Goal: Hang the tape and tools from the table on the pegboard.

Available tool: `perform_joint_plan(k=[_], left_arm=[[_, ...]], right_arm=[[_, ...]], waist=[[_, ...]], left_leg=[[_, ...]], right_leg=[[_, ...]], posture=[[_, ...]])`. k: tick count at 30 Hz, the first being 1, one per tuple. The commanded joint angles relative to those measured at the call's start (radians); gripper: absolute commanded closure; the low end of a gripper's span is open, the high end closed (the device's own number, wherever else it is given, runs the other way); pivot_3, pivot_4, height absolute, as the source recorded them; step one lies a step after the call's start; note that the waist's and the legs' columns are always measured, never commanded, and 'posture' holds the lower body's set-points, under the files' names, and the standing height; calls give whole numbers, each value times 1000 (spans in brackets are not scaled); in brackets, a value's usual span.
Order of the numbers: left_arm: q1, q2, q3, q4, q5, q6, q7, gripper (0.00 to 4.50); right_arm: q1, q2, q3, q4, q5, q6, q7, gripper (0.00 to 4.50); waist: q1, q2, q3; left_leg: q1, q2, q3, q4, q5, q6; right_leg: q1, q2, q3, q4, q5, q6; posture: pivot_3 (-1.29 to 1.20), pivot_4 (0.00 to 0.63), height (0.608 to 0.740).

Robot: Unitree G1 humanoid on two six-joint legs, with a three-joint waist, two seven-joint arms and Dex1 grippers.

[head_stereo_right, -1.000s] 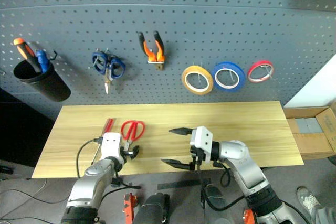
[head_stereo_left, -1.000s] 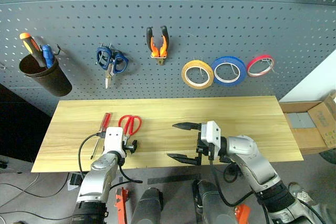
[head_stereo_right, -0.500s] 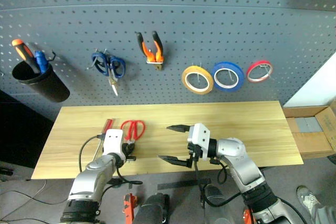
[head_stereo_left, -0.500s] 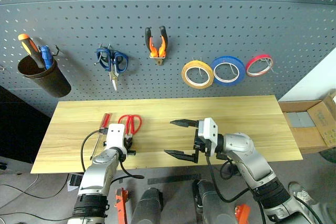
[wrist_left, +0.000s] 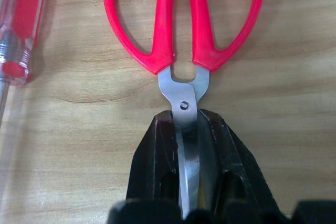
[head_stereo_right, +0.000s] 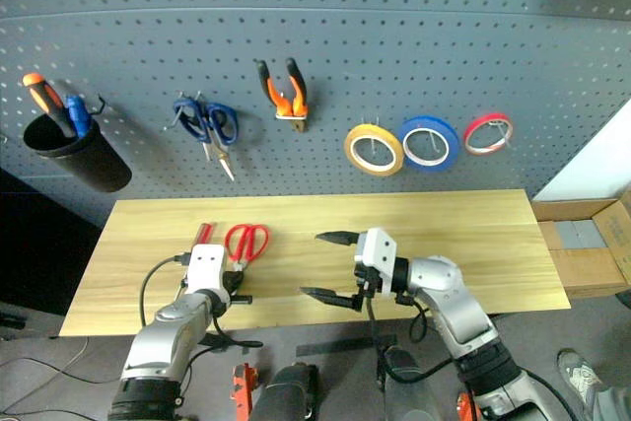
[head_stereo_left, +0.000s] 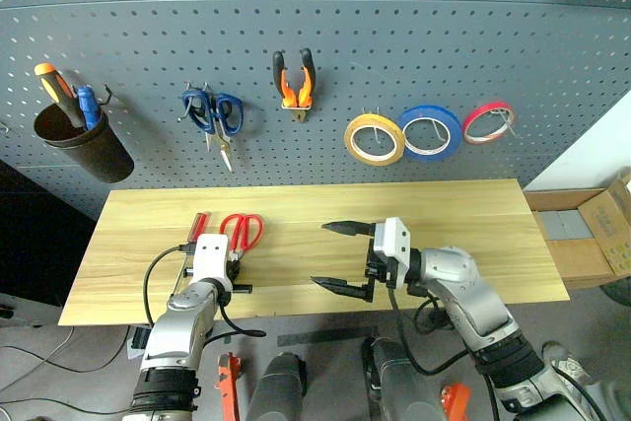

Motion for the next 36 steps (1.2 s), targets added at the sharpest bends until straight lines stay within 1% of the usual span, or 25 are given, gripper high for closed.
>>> perform_joint_plan(k=[1,5,9,11,16,18,21,25,31,36], left_arm=[[92,-2,-14,-195,3,-67,-23,4278],[224,-5,-22,-393,6,-136,-39,4278],[328,-13,-50,-559,44,-257,-38,4278],[369,-27,-71,-610,71,-324,-27,4278],[423,-82,-101,-687,172,-468,54,4278],[413,-96,-99,-704,192,-501,71,4278],[353,-106,-62,-710,208,-521,96,4278],[283,-102,-22,-697,210,-520,102,4278],[138,-97,70,-603,178,-509,117,4278],[96,-100,87,-526,163,-516,109,4278]], right_arm=[[14,-21,-57,-106,57,43,-16,0],[28,-38,-111,-189,110,118,-51,0],[31,-40,-153,-281,153,189,-107,0],[22,-31,-164,-314,163,214,-140,0],[-13,3,-177,-380,187,264,-225,0],[-23,14,-180,-396,199,280,-245,0],[-56,32,-186,-396,205,285,-267,0],[-93,44,-189,-378,206,275,-283,0],[-147,75,-187,-350,205,257,-291,0],[-170,90,-180,-344,201,259,-295,0]], waist=[[1,0,0],[4,0,0],[5,0,-1],[6,0,-1],[6,-2,-4],[8,-2,-5],[9,-1,-11],[10,-2,-24],[12,-3,-38],[11,-3,-50]], left_leg=[[-1,0,-1,0,0,0],[-7,1,-6,0,0,-1],[-7,0,-6,0,0,-1],[-7,0,-6,0,0,-1],[-7,-1,-4,0,0,0],[-7,-1,-3,0,0,0],[-7,-2,0,0,0,0],[-7,-3,2,1,0,0],[-6,-4,3,1,0,0],[-5,-4,3,1,0,0]], right_leg=[[-1,-1,0,0,1,-1],[-3,-2,-1,-1,1,-1],[-3,-2,-1,-2,-1,0],[-3,-2,-1,-2,-3,3],[-3,-1,-1,-2,-3,3],[-3,1,-2,-2,-3,3],[-3,2,-2,-1,-3,3],[-3,2,-3,-1,0,-1],[-2,2,-4,0,1,-1],[-1,2,-3,0,1,-1]], posture=[[4,268,740],[14,246,740],[27,229,740],[30,217,740],[38,194,740],[41,188,740],[45,173,740],[47,162,740],[45,156,740],[35,159,740]])
